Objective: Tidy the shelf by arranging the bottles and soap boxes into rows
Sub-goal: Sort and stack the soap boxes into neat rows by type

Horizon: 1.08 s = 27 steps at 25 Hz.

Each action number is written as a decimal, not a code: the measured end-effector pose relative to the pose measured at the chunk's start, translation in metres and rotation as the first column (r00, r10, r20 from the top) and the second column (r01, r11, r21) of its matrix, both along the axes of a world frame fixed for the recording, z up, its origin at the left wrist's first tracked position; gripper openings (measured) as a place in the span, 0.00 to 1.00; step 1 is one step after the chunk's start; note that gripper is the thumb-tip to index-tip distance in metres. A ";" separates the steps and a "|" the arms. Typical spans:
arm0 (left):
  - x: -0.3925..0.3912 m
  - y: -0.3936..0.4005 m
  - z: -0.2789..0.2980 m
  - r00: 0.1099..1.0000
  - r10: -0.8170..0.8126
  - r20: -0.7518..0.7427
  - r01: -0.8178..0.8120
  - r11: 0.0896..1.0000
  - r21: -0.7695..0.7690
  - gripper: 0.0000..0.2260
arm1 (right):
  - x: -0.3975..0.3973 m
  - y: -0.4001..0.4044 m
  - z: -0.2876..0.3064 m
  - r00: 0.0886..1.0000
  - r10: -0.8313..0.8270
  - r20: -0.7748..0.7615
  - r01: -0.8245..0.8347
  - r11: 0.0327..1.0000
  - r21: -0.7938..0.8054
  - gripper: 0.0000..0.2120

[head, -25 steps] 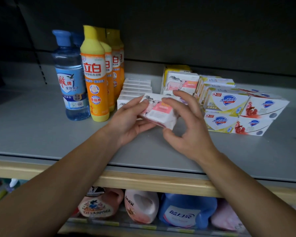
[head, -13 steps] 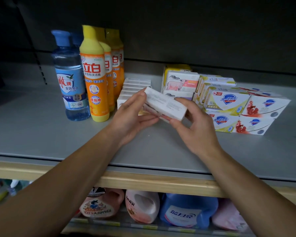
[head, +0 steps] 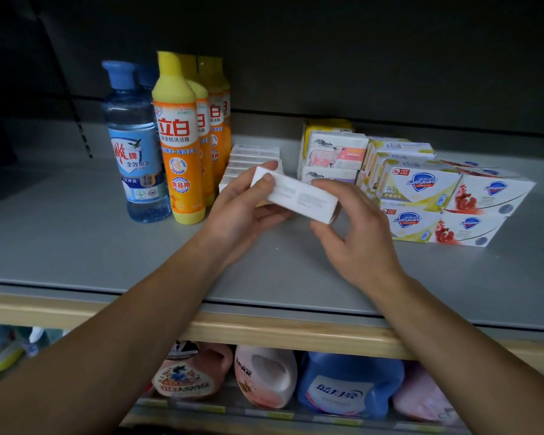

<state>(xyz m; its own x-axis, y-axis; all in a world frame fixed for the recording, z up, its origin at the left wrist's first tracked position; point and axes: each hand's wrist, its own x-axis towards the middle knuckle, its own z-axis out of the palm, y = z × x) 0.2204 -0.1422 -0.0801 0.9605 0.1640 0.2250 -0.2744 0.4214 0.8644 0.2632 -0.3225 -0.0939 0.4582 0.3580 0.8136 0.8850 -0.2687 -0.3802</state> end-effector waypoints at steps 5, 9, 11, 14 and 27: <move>-0.001 0.005 -0.009 0.958 0.284 0.042 -0.239 0.710 0.663 0.11 | 0.011 -0.012 0.002 0.837 0.066 -0.543 0.016 0.989 0.145 0.19; 0.001 0.008 -0.013 0.942 0.321 0.100 -0.200 0.296 0.934 0.13 | 0.014 -0.016 0.003 0.795 -0.024 -0.606 0.035 0.999 0.007 0.15; -0.003 0.005 -0.015 0.939 0.319 0.127 -0.204 0.221 0.954 0.13 | 0.013 -0.017 0.001 0.781 -0.056 -0.622 0.029 0.998 -0.053 0.16; -0.008 0.012 -0.011 0.954 0.281 0.106 -0.163 0.189 0.968 0.14 | 0.011 -0.018 0.004 0.830 -0.135 -0.541 0.083 0.989 -0.119 0.15; -0.036 0.064 -0.029 0.954 0.225 0.197 -0.159 -0.177 0.971 0.20 | 0.032 0.022 0.057 0.950 -0.310 -0.028 0.263 0.847 -0.462 0.24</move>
<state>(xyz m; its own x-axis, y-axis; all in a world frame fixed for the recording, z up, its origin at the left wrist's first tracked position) 0.1846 -0.0787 -0.1089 0.9475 -0.0281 0.3186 -0.1095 -0.9644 0.2407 0.2957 -0.3008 -0.0374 0.6652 0.5123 0.5432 0.7069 -0.6663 -0.2373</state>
